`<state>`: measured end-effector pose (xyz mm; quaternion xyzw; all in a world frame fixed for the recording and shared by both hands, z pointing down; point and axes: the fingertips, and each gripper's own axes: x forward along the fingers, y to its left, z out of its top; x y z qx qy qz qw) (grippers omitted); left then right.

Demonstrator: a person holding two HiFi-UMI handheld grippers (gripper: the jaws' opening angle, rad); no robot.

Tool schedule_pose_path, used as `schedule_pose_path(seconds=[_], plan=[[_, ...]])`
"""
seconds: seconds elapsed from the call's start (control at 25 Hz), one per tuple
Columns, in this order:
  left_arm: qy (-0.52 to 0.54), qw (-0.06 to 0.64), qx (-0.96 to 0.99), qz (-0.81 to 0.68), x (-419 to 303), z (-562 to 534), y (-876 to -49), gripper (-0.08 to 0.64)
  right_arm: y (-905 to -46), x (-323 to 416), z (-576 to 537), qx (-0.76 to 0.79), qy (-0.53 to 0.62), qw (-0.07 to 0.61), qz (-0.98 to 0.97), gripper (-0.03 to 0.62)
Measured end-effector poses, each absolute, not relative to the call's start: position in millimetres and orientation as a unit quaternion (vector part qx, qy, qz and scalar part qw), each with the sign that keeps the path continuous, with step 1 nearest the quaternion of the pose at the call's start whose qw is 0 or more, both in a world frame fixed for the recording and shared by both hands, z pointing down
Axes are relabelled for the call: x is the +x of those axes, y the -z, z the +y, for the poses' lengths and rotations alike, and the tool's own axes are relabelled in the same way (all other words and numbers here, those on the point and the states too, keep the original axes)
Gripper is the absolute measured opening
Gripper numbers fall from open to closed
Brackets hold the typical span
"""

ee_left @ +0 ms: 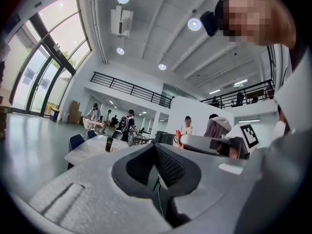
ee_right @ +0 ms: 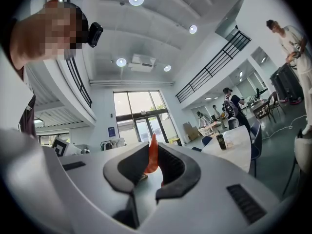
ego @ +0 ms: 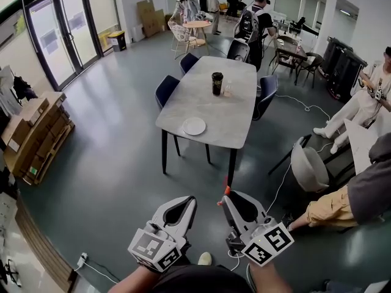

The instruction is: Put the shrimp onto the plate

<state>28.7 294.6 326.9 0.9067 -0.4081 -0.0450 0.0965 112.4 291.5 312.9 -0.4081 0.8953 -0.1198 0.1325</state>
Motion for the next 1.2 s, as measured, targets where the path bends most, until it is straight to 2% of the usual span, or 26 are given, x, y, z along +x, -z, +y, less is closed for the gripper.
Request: schedule_pose_path(seconds=[0.6, 1.2], plan=[[0.047, 0.096, 0.906, -0.411, 21.5, 201.1, -337.1, 0.008, -331.0, 100.3, 200.4, -0.411, 0.131, 0.115, 0.895, 0.058], [0.044, 0.092, 0.921, -0.377, -47.5, 28.0, -339.4, 0.008, -332.9, 28.7, 35.2, -0.450, 0.141, 0.094, 0.877, 0.058]])
